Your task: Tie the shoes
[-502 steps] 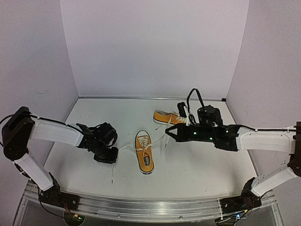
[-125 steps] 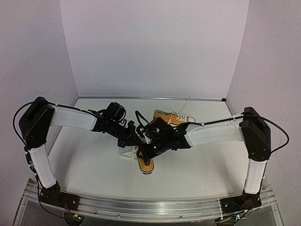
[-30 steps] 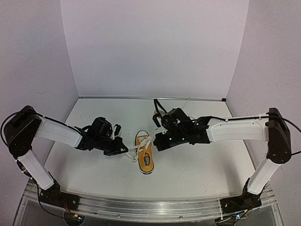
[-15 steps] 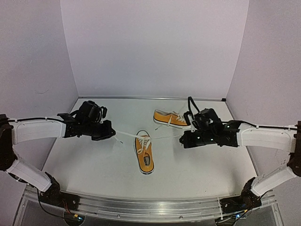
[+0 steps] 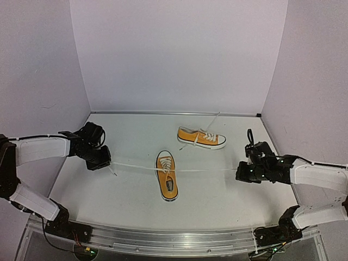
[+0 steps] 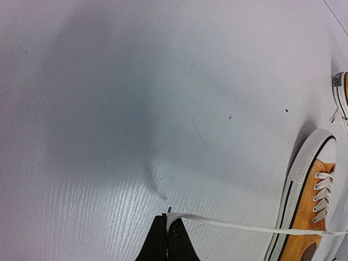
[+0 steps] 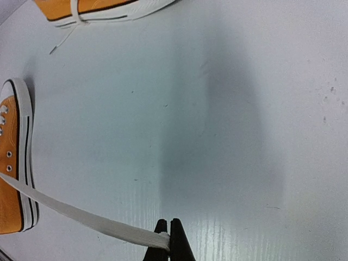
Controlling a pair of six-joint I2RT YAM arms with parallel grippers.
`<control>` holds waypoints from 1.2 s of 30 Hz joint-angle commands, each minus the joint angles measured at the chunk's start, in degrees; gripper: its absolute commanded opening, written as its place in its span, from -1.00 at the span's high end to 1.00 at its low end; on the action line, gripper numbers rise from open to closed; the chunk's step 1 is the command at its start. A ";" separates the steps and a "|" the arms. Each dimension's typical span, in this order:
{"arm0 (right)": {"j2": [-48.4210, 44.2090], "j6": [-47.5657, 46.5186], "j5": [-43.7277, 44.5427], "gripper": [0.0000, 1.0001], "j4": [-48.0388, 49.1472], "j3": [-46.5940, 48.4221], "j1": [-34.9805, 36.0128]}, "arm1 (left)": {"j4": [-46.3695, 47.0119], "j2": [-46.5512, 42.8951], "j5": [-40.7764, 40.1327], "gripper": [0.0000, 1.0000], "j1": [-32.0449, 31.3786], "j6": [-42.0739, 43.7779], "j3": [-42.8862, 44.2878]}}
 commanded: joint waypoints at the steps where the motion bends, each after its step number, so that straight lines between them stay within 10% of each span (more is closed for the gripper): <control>1: -6.40 5.45 6.83 1.00 -2.92 -0.93 -3.42 | -1.20 -1.26 -0.61 1.00 2.15 -0.14 -0.76; 25: 7.76 5.08 -1.87 0.99 5.74 -1.77 -6.75 | 1.37 4.68 10.22 1.00 4.13 6.88 -1.99; 28: 8.91 4.02 -4.22 0.59 7.00 -0.87 -6.77 | 1.47 4.58 11.54 0.66 4.16 7.12 -2.03; 32: 6.42 1.62 -5.87 -0.45 7.41 0.37 -6.73 | 1.82 0.81 13.14 -0.15 4.14 8.83 -1.91; 36: 5.78 -2.84 -9.51 -0.77 8.20 2.41 -6.75 | 1.45 -1.64 15.16 -0.65 4.08 12.42 -0.04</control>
